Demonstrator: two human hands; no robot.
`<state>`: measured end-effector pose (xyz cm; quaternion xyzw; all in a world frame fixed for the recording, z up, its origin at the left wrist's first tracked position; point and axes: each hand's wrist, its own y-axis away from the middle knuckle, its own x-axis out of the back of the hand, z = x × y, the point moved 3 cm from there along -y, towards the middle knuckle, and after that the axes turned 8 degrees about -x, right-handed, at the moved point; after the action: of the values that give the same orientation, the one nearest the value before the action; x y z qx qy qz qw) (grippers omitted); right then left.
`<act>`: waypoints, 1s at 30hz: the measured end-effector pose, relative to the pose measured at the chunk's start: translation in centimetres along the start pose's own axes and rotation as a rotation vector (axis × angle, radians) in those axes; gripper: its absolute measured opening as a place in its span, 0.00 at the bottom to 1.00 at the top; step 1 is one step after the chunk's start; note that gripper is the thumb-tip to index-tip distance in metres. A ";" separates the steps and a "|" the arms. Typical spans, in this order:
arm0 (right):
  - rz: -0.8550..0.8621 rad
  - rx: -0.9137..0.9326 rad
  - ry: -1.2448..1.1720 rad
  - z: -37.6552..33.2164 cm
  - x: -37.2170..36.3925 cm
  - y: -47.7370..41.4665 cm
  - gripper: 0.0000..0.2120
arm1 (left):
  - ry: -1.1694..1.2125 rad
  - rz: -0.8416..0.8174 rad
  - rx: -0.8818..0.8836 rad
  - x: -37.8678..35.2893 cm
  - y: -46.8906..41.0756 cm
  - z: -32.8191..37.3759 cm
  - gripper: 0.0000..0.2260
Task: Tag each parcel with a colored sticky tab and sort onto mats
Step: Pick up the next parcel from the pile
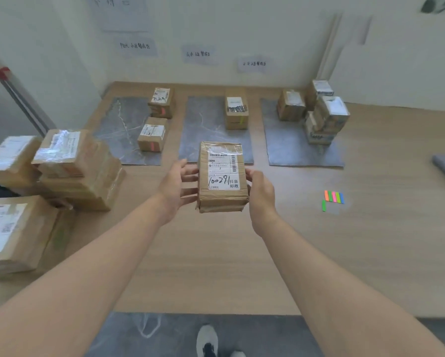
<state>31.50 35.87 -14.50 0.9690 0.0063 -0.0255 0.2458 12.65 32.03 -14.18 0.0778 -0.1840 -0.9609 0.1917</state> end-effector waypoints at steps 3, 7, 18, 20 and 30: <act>0.023 -0.017 0.022 1.0 1.1 -1.7 0.18 | -0.006 -0.059 0.042 -1.4 -2.0 -1.7 0.24; 0.038 -0.058 0.044 2.7 2.2 -3.6 0.20 | -0.046 -0.081 0.094 -2.6 -4.0 -4.2 0.22; 0.098 -0.254 0.042 10.3 5.3 -8.9 0.24 | -0.030 -0.055 0.257 -5.2 -6.8 -12.6 0.18; 0.101 -0.266 0.020 11.3 5.8 -9.6 0.21 | -0.018 -0.042 0.259 -5.6 -6.9 -13.5 0.17; 0.073 -0.280 -0.008 13.1 7.3 -11.3 0.21 | -0.019 0.013 0.246 -7.3 -7.4 -15.8 0.19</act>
<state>37.91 39.60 -31.79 0.9246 -0.0267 -0.0194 0.3794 20.27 36.14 -30.95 0.0903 -0.3027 -0.9305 0.1854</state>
